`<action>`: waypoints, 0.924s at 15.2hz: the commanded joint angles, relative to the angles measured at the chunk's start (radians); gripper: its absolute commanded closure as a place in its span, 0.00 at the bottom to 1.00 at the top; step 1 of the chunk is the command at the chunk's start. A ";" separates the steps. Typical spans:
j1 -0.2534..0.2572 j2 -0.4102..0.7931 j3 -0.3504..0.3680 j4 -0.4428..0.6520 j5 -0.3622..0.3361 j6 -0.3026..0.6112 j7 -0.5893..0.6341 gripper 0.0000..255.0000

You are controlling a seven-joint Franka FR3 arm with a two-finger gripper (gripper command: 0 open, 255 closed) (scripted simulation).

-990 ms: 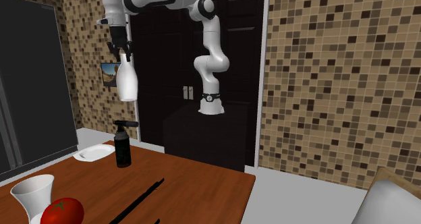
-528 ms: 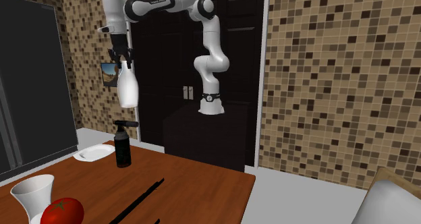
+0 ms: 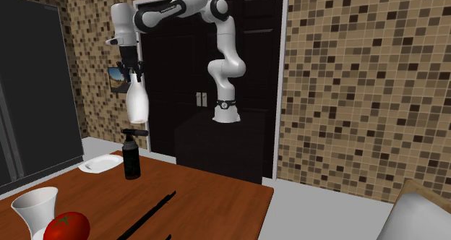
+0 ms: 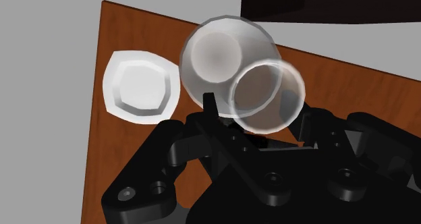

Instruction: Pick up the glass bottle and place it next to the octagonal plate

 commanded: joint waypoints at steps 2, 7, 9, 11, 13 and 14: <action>-0.001 0.011 -0.001 -0.030 0.004 0.041 -0.002 1.00; -0.004 0.040 -0.003 -0.069 0.016 0.106 -0.007 1.00; -0.005 0.053 -0.003 -0.083 0.022 0.132 -0.010 1.00; -0.006 0.067 -0.003 -0.096 0.029 0.158 -0.014 1.00; -0.008 0.082 -0.002 -0.109 0.036 0.184 -0.017 1.00; -0.009 0.090 -0.002 -0.115 0.040 0.197 -0.019 1.00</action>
